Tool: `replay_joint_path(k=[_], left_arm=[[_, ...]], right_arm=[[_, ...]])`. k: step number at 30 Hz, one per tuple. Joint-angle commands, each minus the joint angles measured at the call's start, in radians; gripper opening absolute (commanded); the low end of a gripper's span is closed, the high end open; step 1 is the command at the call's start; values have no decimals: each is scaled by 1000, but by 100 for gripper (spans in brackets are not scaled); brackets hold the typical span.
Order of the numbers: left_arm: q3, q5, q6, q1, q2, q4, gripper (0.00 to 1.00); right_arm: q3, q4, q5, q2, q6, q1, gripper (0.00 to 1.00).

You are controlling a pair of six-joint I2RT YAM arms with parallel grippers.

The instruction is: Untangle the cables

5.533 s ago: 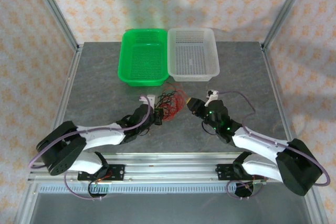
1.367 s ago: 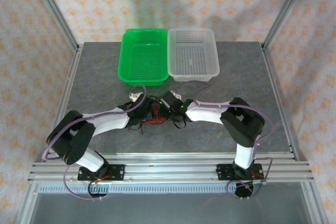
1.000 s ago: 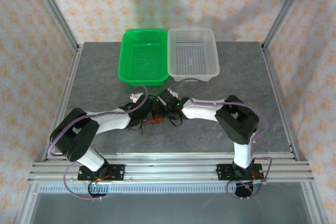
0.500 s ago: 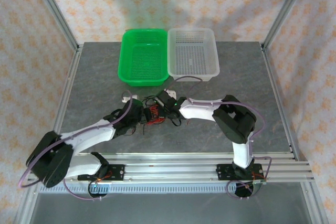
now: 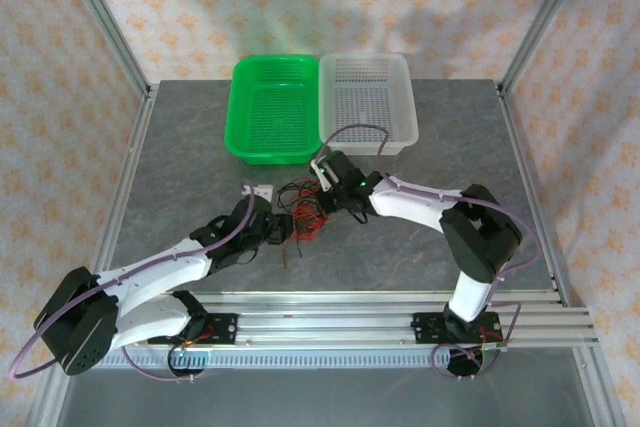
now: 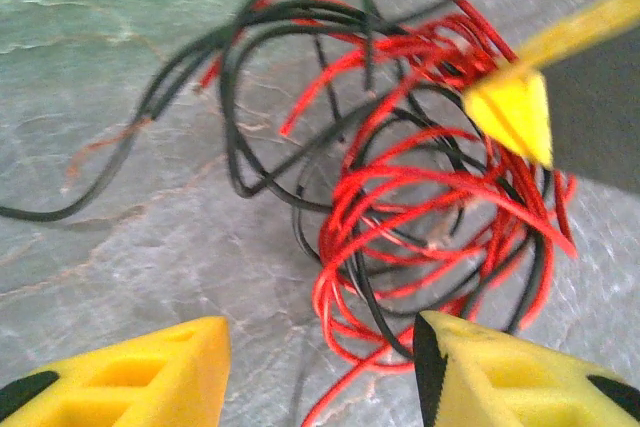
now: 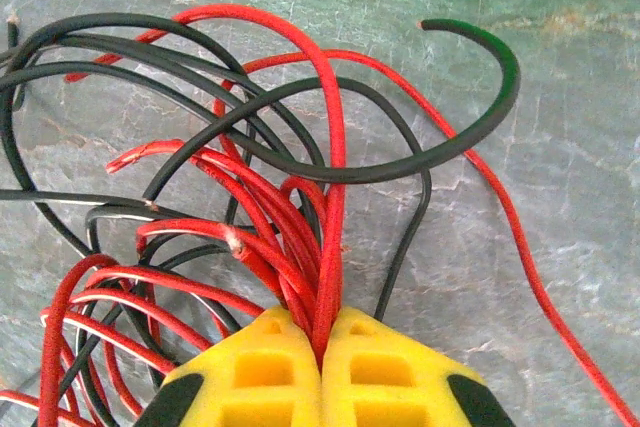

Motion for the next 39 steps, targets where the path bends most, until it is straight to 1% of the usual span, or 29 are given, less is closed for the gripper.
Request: replay_joint_path(k=[1, 5, 9, 15, 21, 27, 30, 34, 37, 39], left_arm=[[-5, -54, 91, -47, 12, 99, 52], [9, -91, 125, -76, 81, 131, 52], [33, -132, 163, -84, 160, 140, 52], [68, -187, 210, -90, 263, 156, 49], [99, -176, 236, -91, 351, 210, 47], [128, -179, 231, -104, 456, 220, 41], [134, -208, 203, -110, 498, 211, 36], [161, -282, 110, -109, 567, 156, 22], [175, -354, 6, -109, 612, 102, 13], [176, -403, -66, -109, 625, 57, 12]], right_arm=[[29, -35, -91, -5, -156, 1, 0], [56, -57, -112, 35, -189, -5, 0], [74, -72, -153, 54, -214, -9, 0], [101, -91, -177, 84, -229, -11, 0], [94, -76, -201, 91, -211, -10, 0], [93, -58, -182, 83, -157, -11, 0], [81, -38, -169, 76, -111, -13, 0], [40, -2, -135, 55, -31, -15, 0], [6, 5, -69, 33, 56, -15, 0], [-14, -9, 6, 17, 137, -17, 0]])
